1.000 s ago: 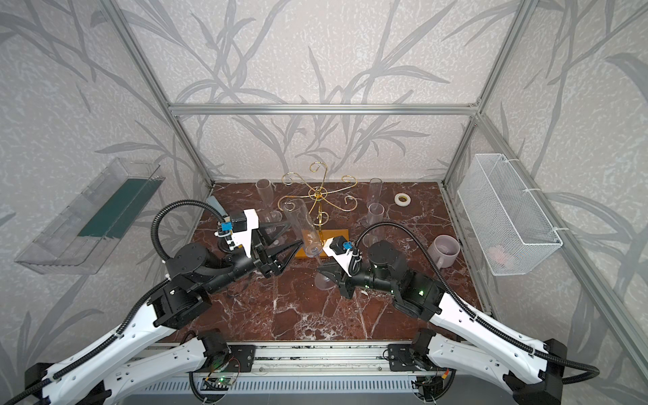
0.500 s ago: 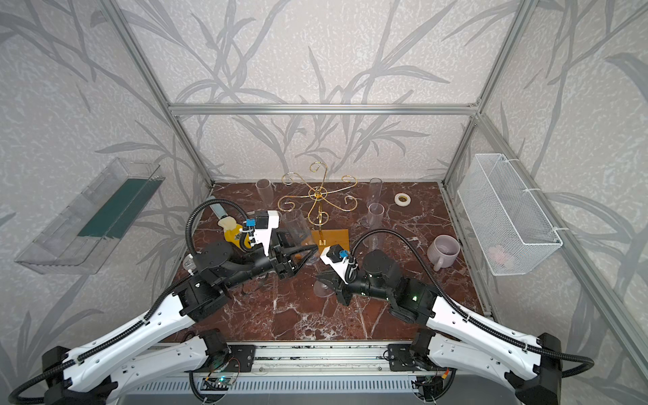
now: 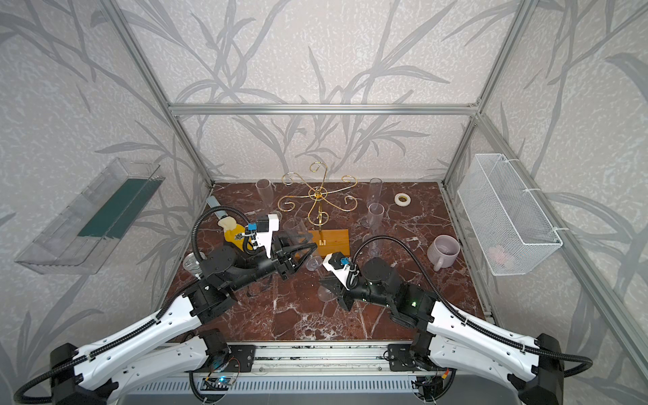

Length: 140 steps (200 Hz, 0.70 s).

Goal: Take the wine glass off the wine glass rack
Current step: Pick up the wine glass from the wine glass rack.

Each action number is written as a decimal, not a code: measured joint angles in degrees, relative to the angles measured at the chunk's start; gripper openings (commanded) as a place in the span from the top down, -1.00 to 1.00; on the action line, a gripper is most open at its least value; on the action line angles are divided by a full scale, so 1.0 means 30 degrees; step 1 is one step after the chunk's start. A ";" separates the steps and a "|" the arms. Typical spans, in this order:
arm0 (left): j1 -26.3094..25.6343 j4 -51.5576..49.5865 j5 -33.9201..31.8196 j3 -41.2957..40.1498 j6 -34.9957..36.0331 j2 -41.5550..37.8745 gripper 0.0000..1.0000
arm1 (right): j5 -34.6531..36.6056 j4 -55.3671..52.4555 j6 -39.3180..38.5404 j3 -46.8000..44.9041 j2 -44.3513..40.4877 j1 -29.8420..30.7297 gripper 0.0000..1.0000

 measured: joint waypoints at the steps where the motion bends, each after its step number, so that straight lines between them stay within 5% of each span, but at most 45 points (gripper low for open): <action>1: 0.0000 0.0029 0.0000 -0.0007 0.0000 0.0000 0.25 | 0.0000 0.0000 -0.0007 0.0000 0.0000 0.0000 0.94; 10: 0.0000 0.0189 0.0000 -0.0102 0.0051 0.0000 0.26 | 0.0000 0.0007 0.0007 0.0000 0.0015 0.0000 0.51; 32: -0.0007 0.0393 0.0051 -0.0495 0.0051 -0.0058 0.26 | 0.0328 0.0233 0.0036 0.0000 0.0102 0.0000 -0.99; 85: -0.0007 -0.1515 -0.0765 -0.1610 0.1144 -0.2149 0.26 | 0.2397 0.0270 -0.0605 0.0000 -0.1392 0.0000 -0.98; 140: -0.0007 -0.4517 -0.4226 -0.3264 0.3286 -0.6288 0.26 | 0.4087 0.0153 -0.1421 0.0000 -0.3402 0.0000 -0.98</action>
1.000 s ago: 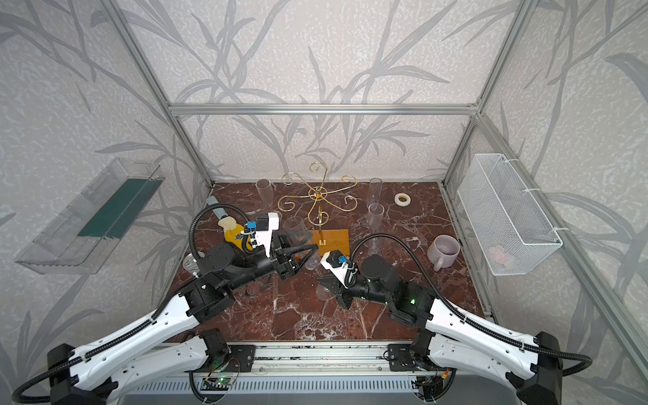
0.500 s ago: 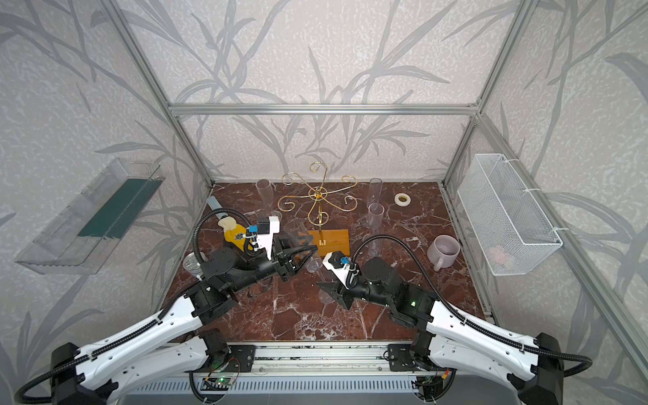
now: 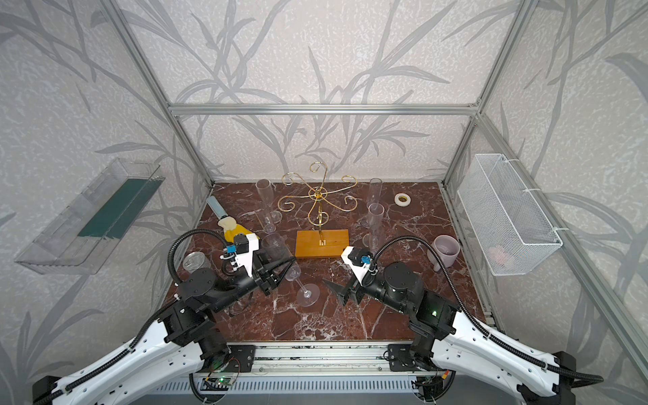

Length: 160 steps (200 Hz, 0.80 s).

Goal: Take the wine glass off the wine glass rack
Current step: Pick up the wine glass from the wine glass rack, then place the wine glass at the middle-left of the table.

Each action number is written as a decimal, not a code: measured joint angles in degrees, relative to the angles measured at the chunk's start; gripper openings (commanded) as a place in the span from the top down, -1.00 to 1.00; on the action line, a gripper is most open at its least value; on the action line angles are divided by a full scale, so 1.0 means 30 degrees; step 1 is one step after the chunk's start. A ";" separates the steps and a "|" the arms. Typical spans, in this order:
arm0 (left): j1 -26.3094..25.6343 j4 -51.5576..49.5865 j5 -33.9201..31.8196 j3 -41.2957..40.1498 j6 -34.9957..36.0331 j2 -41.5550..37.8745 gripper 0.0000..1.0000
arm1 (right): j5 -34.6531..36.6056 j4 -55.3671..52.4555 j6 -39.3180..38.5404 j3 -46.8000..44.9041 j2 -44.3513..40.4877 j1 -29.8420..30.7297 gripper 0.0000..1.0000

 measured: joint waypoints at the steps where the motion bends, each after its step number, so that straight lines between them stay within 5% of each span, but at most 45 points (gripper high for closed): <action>1: 0.0000 -0.0051 -0.0117 -0.0044 0.0102 -0.0087 0.26 | 0.0015 0.0000 -0.0007 0.0000 -0.0015 0.0000 -0.98; 82: 0.0000 -0.1741 -0.7198 -0.2929 0.3825 -0.2973 0.27 | 0.1173 -0.0284 -0.0335 -0.0022 -0.0758 0.0000 -0.98; 160: 0.0051 0.3410 -1.2065 -0.6353 0.6885 -0.1515 0.26 | 0.1960 -0.0474 -0.0481 -0.0022 -0.1144 0.0000 -0.98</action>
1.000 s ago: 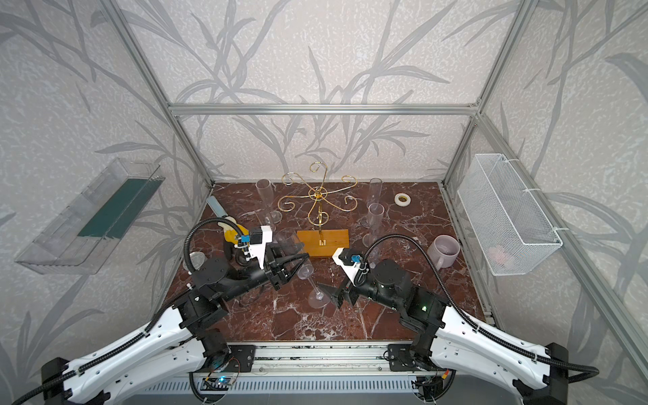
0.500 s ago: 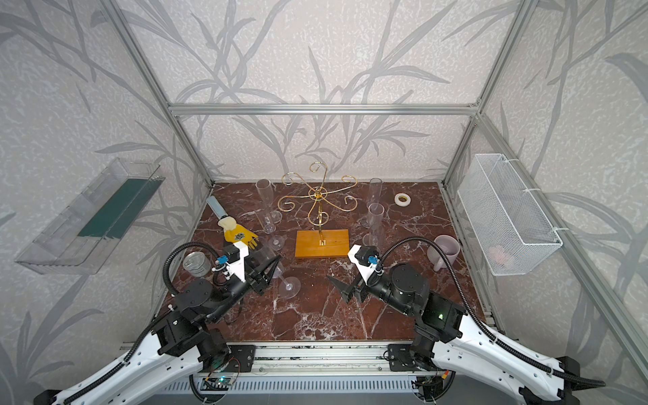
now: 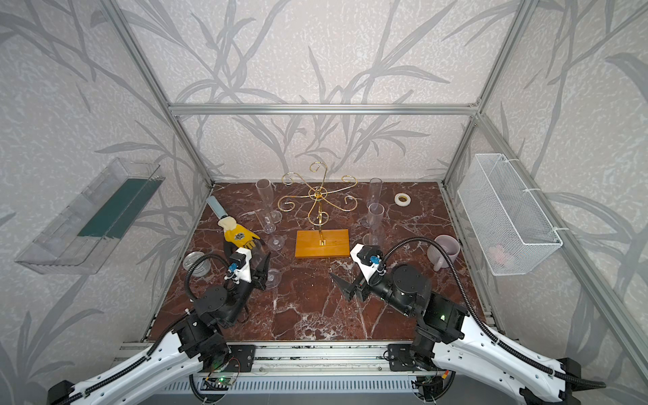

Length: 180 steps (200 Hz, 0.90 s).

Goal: Take the wine glass off the wine glass rack
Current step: Place the wine glass at the middle-left of the table.

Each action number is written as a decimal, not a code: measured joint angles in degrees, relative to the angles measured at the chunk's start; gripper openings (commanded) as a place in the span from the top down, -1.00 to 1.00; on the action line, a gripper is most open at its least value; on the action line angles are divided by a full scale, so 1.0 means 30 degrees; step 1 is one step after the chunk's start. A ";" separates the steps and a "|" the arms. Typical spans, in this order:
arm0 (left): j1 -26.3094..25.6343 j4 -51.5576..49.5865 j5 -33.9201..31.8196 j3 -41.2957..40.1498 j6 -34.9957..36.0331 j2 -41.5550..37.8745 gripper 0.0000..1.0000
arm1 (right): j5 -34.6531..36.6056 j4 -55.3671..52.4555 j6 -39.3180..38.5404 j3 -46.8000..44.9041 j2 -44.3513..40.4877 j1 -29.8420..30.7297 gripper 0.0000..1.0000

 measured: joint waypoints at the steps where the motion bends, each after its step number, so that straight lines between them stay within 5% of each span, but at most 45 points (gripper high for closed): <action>1: 0.0000 0.0044 -0.0022 -0.0015 0.0015 0.0029 0.26 | 0.0007 -0.0007 0.0000 0.0000 -0.0015 0.0000 -0.98; 180: 0.2390 0.8182 0.0335 -0.0743 -0.0415 0.8633 0.27 | 0.0670 -0.0117 0.0015 -0.0182 -0.0780 0.0000 -0.98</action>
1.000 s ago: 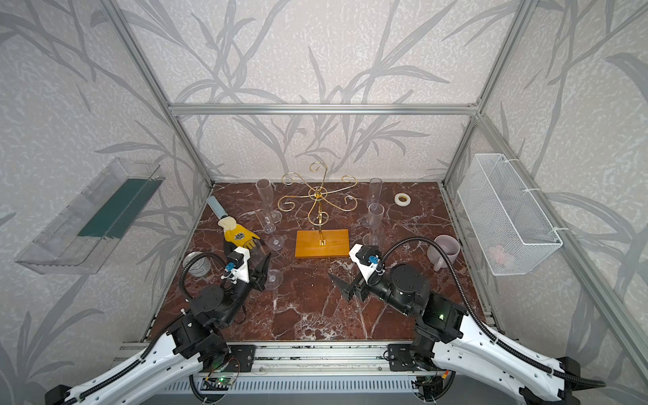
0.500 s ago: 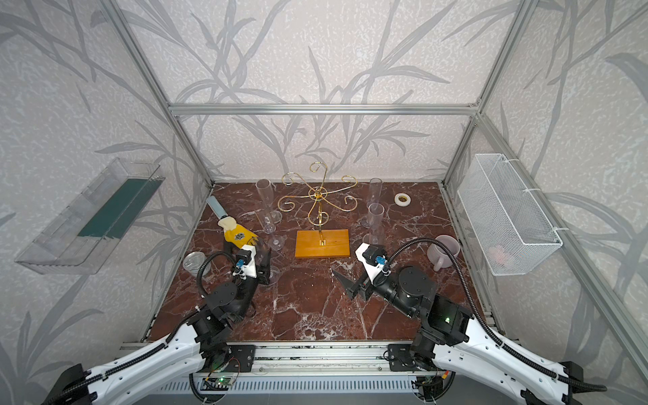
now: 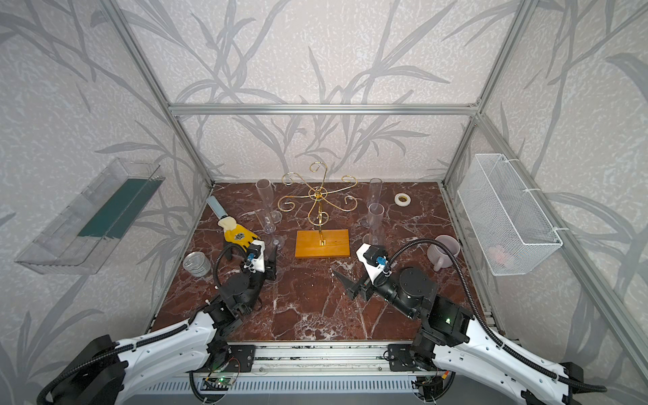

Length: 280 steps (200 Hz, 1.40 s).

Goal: Take the wine glass off the wine glass rack
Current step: Place the wine glass at the middle-left of the table.

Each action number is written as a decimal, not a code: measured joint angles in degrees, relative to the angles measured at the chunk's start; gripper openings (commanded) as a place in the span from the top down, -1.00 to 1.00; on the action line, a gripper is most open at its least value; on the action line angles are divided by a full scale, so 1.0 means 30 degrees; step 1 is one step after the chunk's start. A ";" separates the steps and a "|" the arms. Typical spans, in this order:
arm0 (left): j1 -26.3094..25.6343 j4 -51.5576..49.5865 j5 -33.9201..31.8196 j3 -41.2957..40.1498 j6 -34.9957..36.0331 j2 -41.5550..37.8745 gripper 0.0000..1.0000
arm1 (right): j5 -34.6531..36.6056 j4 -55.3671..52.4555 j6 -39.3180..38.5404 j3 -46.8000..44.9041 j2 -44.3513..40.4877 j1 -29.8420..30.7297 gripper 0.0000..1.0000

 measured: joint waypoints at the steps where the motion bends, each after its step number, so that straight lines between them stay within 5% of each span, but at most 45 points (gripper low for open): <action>1: 0.0007 0.0015 -0.0007 0.0000 0.0000 0.0022 0.27 | 0.0000 -0.0007 -0.0007 0.0007 -0.0007 0.0000 -0.98; 108: 0.0437 0.2543 0.0488 0.0182 -0.0605 0.2616 0.26 | 0.0270 -0.0022 0.0000 -0.0044 -0.0146 0.0000 -0.98; 184: 0.0444 0.2011 0.0736 0.0182 -0.1297 0.2310 -0.44 | 0.0364 -0.0138 0.0000 -0.0138 -0.0481 0.0000 -0.98; 216: 0.0444 0.1479 0.0860 0.0182 -0.1384 0.1654 -0.97 | 0.0459 -0.0153 -0.0015 -0.0138 -0.0503 0.0000 -0.98; 280: 0.0444 -0.1734 0.1989 0.0401 -0.1341 -0.3089 -0.98 | 0.0415 -0.0627 -0.0466 0.0197 -0.0401 0.0000 -0.98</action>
